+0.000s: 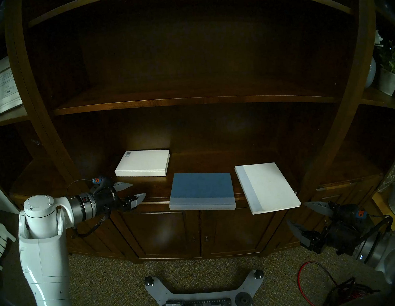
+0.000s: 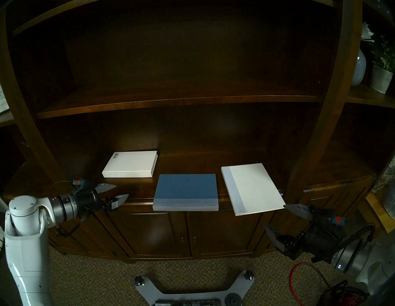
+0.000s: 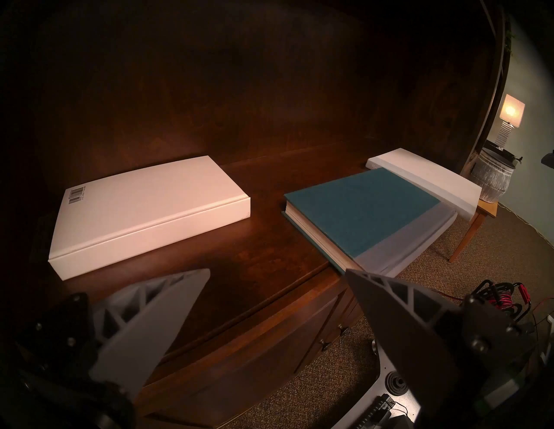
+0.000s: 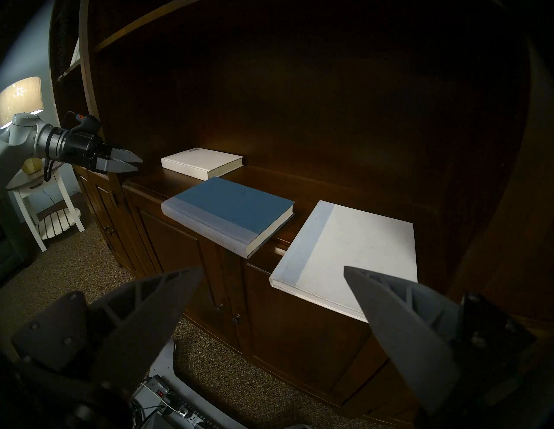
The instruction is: Close the books and align them horizontally on the shelf
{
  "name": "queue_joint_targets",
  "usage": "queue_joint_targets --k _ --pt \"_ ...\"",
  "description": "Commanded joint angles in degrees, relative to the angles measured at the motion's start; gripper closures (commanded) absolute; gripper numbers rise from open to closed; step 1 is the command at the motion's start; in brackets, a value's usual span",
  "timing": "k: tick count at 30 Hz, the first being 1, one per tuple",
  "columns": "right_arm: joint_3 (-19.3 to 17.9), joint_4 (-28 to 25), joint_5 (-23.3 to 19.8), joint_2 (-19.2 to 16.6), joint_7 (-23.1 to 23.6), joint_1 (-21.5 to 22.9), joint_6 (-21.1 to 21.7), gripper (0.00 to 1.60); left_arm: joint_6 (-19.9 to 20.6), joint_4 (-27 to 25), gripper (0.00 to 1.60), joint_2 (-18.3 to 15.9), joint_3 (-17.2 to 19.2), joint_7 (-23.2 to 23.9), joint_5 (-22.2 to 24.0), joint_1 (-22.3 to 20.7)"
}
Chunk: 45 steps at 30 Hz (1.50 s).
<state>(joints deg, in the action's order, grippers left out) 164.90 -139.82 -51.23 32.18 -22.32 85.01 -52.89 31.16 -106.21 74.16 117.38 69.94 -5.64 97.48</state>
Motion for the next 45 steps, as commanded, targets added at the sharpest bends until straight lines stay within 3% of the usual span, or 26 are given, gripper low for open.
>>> queue_joint_targets --k 1,12,15,23,24,26,27,32,41,45 --pt "-1.9 -0.2 -4.6 0.5 0.9 -1.2 3.6 0.00 0.0 -1.0 0.00 0.0 0.0 0.0 0.4 -1.0" --pt "-7.1 -0.2 -15.7 0.0 7.7 -2.3 9.9 0.00 0.0 -1.0 0.00 0.0 0.0 0.0 0.4 -1.0" --pt "-10.4 -0.2 -21.1 -0.9 9.4 -2.2 14.4 0.00 -0.1 -1.0 0.00 0.0 0.0 0.0 0.4 -1.0" --pt "-16.6 -0.2 -29.9 -3.7 10.9 -1.9 24.0 0.00 -0.1 -1.0 0.00 0.0 0.0 0.0 0.3 -1.0" --pt "-18.1 -0.2 -32.4 -4.3 10.8 -1.9 26.9 0.00 -0.1 -1.0 0.00 0.0 0.0 0.0 0.3 -1.0" --pt "-18.9 -0.2 -33.1 -4.3 10.8 -2.8 26.4 0.00 -0.1 -1.0 0.00 0.0 0.0 0.0 0.3 -1.0" --pt "-20.1 0.0 -34.7 -4.8 10.9 -2.5 29.5 0.00 -0.1 -1.0 0.00 0.0 0.0 0.0 0.3 -1.0" --pt "-21.9 -0.2 -36.5 -5.3 9.8 -2.5 34.0 0.00 0.0 -1.0 0.00 0.0 0.0 0.0 0.4 -1.0" --pt "-22.0 -0.2 -35.9 -6.0 8.2 -2.9 36.3 0.00 0.0 -1.0 0.00 0.0 0.0 0.0 0.4 -1.0" --pt "-22.4 -0.2 -33.6 -6.2 11.1 -3.2 36.9 0.00 -0.1 -1.0 0.00 0.0 0.0 0.0 0.3 -1.0"
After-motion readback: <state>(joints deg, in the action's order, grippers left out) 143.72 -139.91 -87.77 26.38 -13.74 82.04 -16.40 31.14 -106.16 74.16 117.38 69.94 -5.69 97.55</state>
